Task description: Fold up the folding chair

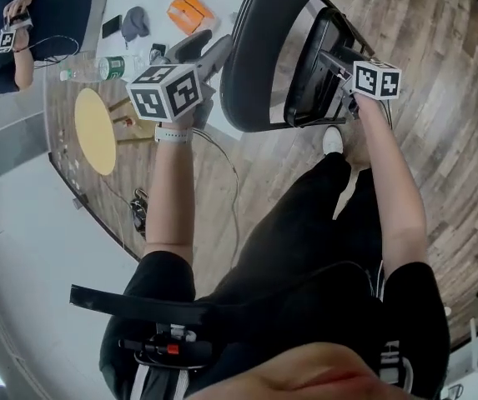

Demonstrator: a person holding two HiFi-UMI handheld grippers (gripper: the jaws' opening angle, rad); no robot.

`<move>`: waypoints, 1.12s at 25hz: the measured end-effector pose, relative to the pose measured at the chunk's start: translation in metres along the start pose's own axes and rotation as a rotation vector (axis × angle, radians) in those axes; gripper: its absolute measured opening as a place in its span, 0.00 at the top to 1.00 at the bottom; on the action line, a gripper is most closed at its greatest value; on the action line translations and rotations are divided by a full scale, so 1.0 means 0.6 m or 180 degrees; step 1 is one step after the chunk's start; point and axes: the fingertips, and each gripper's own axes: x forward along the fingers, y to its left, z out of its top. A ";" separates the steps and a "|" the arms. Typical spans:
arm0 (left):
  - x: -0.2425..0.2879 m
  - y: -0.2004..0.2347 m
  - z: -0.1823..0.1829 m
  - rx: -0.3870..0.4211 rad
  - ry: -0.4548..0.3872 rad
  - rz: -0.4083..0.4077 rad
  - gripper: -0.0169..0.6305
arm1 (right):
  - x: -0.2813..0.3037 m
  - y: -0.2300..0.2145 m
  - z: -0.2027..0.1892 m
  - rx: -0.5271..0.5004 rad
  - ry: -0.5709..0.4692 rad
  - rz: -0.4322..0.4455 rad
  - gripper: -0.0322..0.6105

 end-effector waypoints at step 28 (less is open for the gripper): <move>-0.313 -0.437 0.018 -0.0015 -0.1973 -0.0696 0.97 | -0.464 0.609 0.104 -0.2882 -0.0483 0.1112 0.93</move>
